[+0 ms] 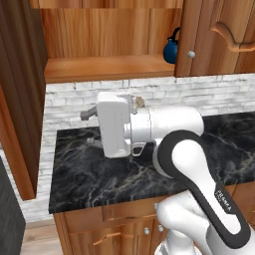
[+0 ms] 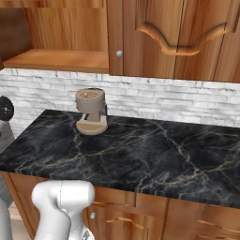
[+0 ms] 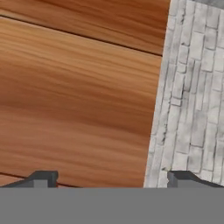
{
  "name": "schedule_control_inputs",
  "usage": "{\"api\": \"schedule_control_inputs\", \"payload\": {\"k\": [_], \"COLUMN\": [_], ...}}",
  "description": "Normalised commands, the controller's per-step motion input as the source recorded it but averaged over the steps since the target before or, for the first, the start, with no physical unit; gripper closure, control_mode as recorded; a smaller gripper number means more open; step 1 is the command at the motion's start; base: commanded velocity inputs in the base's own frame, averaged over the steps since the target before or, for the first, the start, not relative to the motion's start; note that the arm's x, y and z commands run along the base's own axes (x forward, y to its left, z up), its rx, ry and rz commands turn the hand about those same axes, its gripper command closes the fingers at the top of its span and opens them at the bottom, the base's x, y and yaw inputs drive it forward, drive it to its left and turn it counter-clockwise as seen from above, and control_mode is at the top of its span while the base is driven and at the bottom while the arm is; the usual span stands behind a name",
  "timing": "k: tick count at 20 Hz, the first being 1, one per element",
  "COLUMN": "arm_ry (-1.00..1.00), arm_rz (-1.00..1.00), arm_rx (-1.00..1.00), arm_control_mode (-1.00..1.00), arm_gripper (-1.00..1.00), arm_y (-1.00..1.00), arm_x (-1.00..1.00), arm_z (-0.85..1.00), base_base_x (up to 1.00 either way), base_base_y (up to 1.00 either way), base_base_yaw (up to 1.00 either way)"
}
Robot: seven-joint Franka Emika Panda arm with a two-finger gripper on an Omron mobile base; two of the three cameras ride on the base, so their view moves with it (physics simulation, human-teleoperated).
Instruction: Open the cabinet, pick the kettle from the cabinet, and place it in the sink.
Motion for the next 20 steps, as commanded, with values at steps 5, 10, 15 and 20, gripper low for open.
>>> {"api": "schedule_control_inputs", "payload": {"k": [5, 10, 15, 20], "arm_ry": [-0.01, 0.0, 0.0, 0.0], "arm_rz": [-0.07, -0.07, -0.07, -0.06], "arm_rx": [-0.01, 0.0, -0.03, -0.12], "arm_control_mode": [-1.0, -1.0, -1.0, -1.0], "arm_gripper": [-1.0, -1.0, -1.0, -1.0], "arm_y": [-0.45, -0.45, -0.48, -0.46], "arm_x": [-0.07, -0.09, -0.1, -0.12], "arm_z": [0.08, 0.12, 0.12, 0.09], "base_base_x": [0.0, 0.0, 0.0, 0.0], "base_base_y": [0.0, 0.0, 0.0, 0.0], "base_base_yaw": [0.0, 0.0, 0.0, 0.0]}}
